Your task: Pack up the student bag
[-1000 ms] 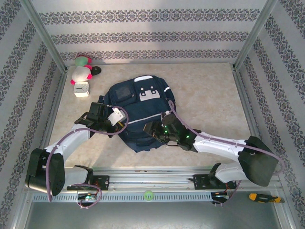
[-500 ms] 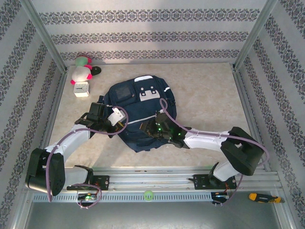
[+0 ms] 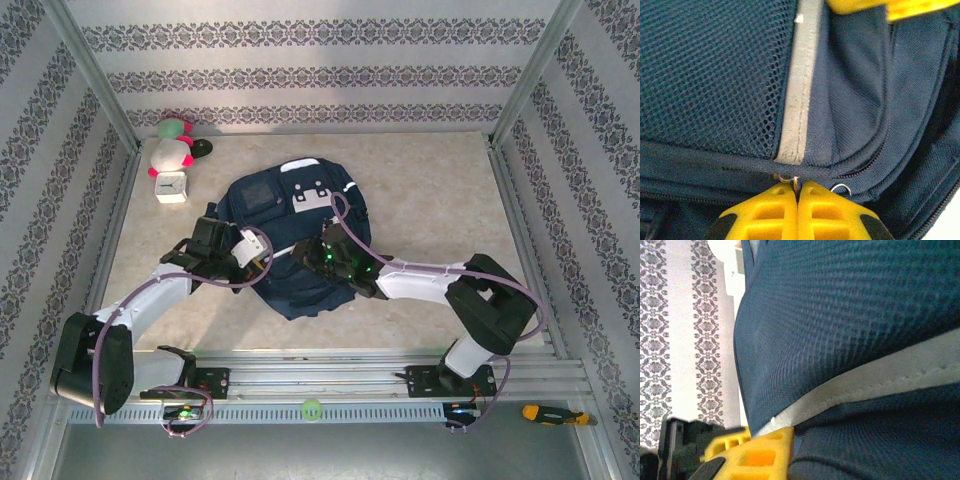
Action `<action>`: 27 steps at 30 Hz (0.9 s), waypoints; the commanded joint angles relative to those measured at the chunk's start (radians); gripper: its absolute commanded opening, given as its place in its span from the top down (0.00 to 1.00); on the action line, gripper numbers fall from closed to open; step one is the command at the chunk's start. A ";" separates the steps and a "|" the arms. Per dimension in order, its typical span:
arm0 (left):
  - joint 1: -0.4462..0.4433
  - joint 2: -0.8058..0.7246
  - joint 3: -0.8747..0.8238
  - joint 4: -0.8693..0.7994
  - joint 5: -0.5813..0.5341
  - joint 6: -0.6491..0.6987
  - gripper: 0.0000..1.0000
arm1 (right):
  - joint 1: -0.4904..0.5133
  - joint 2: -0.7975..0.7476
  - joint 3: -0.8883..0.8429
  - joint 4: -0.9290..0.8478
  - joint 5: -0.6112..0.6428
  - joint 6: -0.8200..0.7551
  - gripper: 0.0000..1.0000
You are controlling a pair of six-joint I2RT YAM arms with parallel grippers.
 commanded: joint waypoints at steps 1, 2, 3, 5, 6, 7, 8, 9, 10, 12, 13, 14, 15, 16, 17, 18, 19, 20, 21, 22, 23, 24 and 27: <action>-0.082 0.001 0.005 -0.012 0.098 -0.031 0.95 | -0.002 0.028 0.053 0.090 0.024 -0.027 0.87; -0.096 0.004 0.011 -0.020 0.088 -0.029 0.95 | -0.001 0.030 0.054 0.090 0.025 -0.029 0.87; -0.105 0.005 0.016 -0.032 0.083 -0.028 0.94 | -0.002 0.033 0.055 0.090 0.028 -0.029 0.87; -0.115 0.004 0.029 -0.062 0.095 -0.022 0.91 | -0.005 0.038 0.054 0.094 0.030 -0.029 0.87; -0.117 0.002 0.033 -0.065 0.095 -0.027 0.90 | -0.007 0.039 0.055 0.095 0.030 -0.031 0.88; -0.117 -0.002 0.034 -0.061 0.090 -0.033 0.89 | -0.012 0.038 0.055 0.094 0.026 -0.035 0.88; -0.118 -0.010 0.031 -0.051 0.083 -0.043 0.89 | -0.021 0.035 0.052 0.094 0.022 -0.038 0.88; -0.117 -0.017 0.029 -0.038 0.077 -0.051 0.88 | -0.030 0.028 0.046 0.091 0.020 -0.044 0.88; -0.116 -0.025 0.025 -0.019 0.073 -0.061 0.85 | -0.044 0.018 0.042 0.082 0.012 -0.058 0.88; -0.117 -0.041 0.020 0.023 0.072 -0.073 0.73 | -0.081 0.001 0.040 0.045 -0.023 -0.094 0.88; -0.118 -0.048 0.023 0.042 0.073 -0.077 0.67 | -0.107 -0.007 0.040 0.028 -0.048 -0.117 0.88; -0.117 -0.057 0.027 0.055 0.075 -0.076 0.61 | -0.135 -0.013 0.039 0.005 -0.074 -0.143 0.88; -0.117 -0.064 0.033 0.061 0.073 -0.074 0.55 | -0.162 -0.017 0.046 -0.022 -0.107 -0.168 0.88; -0.117 -0.074 0.041 0.066 0.070 -0.061 0.49 | -0.196 -0.016 0.056 -0.052 -0.146 -0.202 0.87; -0.118 -0.084 0.051 0.067 0.063 -0.039 0.43 | -0.230 -0.015 0.064 -0.078 -0.192 -0.238 0.87; -0.117 -0.091 0.059 0.067 0.055 -0.015 0.40 | -0.259 -0.014 0.075 -0.102 -0.226 -0.272 0.86; -0.116 -0.099 0.069 0.070 0.044 0.021 0.36 | -0.293 -0.010 0.090 -0.130 -0.264 -0.314 0.85; -0.115 -0.102 0.078 0.074 0.030 0.057 0.34 | -0.324 -0.009 0.105 -0.154 -0.303 -0.354 0.83; -0.112 -0.101 0.086 0.079 0.018 0.088 0.32 | -0.350 -0.008 0.120 -0.182 -0.329 -0.388 0.82; -0.107 -0.095 0.096 0.087 0.005 0.126 0.31 | -0.377 -0.008 0.136 -0.209 -0.358 -0.427 0.80; -0.103 -0.083 0.109 0.095 -0.009 0.164 0.31 | -0.405 -0.010 0.150 -0.234 -0.395 -0.461 0.77; -0.098 -0.067 0.122 0.103 -0.025 0.196 0.30 | -0.429 -0.016 0.164 -0.262 -0.420 -0.484 0.74; -0.097 -0.006 0.165 0.134 -0.068 0.285 0.28 | -0.482 -0.053 0.182 -0.355 -0.466 -0.545 0.67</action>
